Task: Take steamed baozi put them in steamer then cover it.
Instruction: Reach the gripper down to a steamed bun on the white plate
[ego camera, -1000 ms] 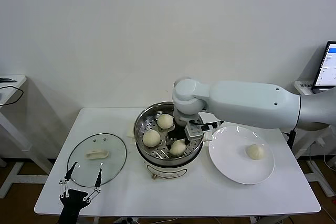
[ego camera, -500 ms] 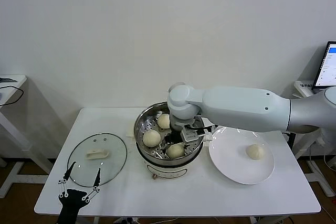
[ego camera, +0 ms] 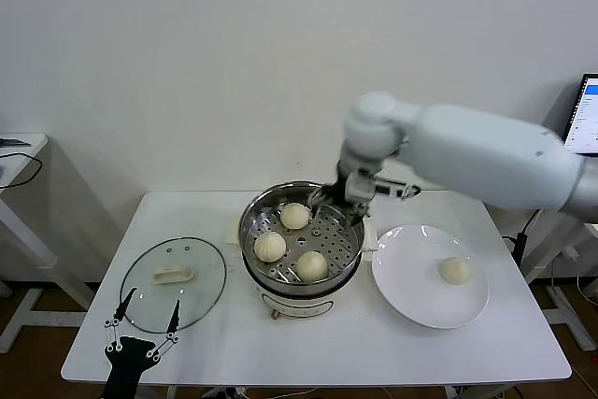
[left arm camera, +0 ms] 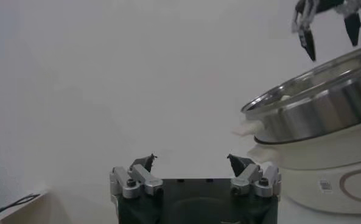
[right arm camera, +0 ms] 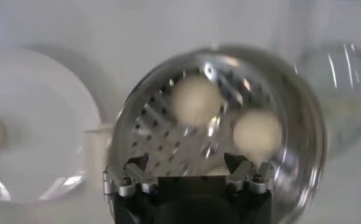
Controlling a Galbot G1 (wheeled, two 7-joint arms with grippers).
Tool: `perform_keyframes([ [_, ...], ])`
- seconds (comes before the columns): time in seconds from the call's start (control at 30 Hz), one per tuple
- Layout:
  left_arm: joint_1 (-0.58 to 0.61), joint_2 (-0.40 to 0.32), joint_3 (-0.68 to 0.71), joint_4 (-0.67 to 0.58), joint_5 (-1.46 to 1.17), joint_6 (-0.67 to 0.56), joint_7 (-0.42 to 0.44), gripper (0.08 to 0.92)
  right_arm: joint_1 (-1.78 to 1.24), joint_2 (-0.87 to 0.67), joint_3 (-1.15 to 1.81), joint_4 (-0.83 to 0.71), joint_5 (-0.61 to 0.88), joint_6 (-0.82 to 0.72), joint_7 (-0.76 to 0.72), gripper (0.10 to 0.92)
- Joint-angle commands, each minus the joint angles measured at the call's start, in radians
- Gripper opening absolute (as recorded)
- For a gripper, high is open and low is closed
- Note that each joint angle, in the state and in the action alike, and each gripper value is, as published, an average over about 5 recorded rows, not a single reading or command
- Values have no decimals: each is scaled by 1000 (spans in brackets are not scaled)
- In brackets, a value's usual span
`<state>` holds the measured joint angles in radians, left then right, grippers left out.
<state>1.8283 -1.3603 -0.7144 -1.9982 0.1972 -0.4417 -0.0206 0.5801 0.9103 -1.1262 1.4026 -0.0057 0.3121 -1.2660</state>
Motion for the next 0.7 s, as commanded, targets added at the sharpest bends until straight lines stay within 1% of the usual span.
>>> perform_keyframes([
  [0.03, -2, 2, 6, 1, 3, 2, 1, 823, -30, -211, 17, -358, 259, -364, -44, 823],
  [0.17, -4, 6, 8, -3, 5, 11, 2, 823, -120, -257, 3, -396, 234, -370, -18, 823],
  [0.3, -4, 9, 5, -9, 6, 20, 2, 823, -231, -293, 32, -374, 168, -368, 13, 823],
  [0.53, -4, 7, 7, -8, 7, 27, 1, 823, -359, -307, 74, -360, 71, -357, 41, 823],
  [0.7, -6, 7, 9, -4, 7, 27, 2, 823, -406, -300, 89, -363, 50, -356, 69, 823],
])
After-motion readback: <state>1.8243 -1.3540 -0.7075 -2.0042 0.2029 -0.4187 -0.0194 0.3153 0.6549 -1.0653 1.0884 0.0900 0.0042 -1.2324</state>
